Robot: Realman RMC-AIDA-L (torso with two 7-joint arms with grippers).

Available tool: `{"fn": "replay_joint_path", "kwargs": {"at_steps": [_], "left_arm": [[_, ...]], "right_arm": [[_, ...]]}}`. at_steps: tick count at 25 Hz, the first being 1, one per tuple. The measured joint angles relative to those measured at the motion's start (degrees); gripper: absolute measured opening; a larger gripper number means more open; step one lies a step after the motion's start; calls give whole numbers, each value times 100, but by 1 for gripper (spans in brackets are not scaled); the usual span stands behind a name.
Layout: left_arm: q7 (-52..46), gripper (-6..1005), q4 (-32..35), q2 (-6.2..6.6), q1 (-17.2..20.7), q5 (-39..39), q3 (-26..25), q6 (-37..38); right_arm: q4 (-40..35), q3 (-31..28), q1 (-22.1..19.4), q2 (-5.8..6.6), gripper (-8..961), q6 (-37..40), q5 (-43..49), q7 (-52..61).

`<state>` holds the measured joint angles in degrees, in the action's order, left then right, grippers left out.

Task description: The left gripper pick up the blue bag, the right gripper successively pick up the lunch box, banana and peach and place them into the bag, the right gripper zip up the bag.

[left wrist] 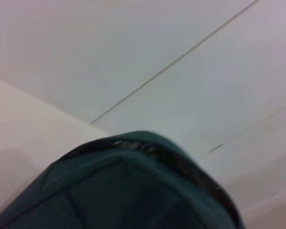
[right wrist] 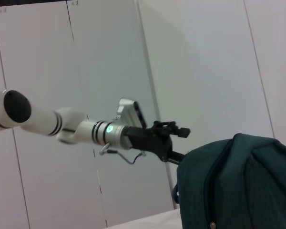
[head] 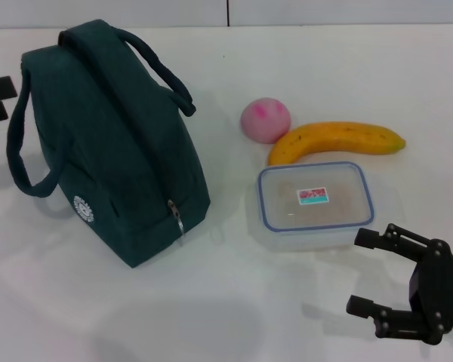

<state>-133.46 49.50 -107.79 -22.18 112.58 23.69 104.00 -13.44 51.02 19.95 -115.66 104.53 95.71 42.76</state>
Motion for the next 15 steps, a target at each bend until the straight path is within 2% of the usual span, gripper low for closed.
{"fn": "replay_joint_path", "kwargs": {"at_steps": [5, 10, 15], "left_arm": [[-1114, 843, 834, 20, -561, 987, 323, 68], [-1656, 816, 1161, 68, -852, 1022, 901, 121], [-1874, 815, 1203, 75, -1041, 1206, 1077, 106]], "right_arm": [[5, -24, 0, 0, 865, 0, 0, -10], [71, -39, -4, 0, 864, -14, 0, -42], [75, -28, -3, 0, 864, -35, 0, -46]]}}
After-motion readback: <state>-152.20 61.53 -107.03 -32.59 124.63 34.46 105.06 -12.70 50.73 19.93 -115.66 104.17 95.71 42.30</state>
